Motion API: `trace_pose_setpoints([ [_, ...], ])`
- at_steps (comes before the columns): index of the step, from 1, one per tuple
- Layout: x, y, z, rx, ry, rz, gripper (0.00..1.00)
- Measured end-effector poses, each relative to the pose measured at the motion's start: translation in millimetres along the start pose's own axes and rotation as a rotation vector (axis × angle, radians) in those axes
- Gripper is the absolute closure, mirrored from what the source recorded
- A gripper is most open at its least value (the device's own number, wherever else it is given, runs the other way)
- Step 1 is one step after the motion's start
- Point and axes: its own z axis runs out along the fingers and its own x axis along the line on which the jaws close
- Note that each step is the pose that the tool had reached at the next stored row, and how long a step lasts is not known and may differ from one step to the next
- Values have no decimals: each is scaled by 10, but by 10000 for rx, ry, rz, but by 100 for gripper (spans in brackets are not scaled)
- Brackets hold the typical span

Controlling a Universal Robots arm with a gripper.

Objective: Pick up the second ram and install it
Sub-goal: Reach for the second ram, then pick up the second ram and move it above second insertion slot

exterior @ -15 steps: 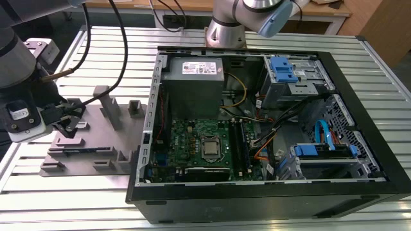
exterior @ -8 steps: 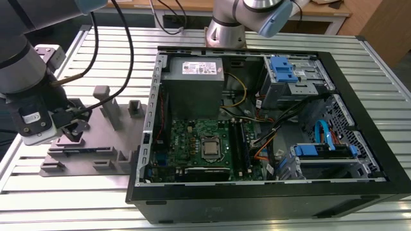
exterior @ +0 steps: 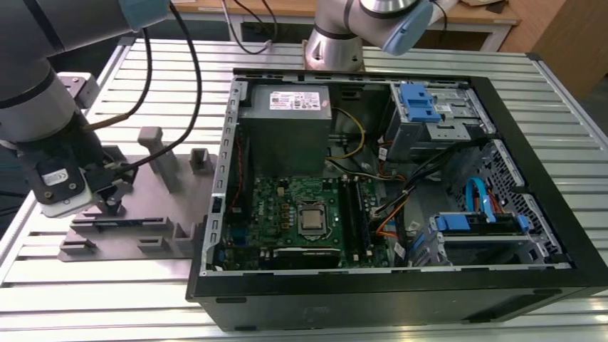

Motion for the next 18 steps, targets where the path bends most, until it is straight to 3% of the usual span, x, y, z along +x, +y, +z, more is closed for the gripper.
trace_pose_setpoints([
  [8,-4,19,139,5,38,-171,93],
  [18,-3,19,144,5,38,-170,93],
])
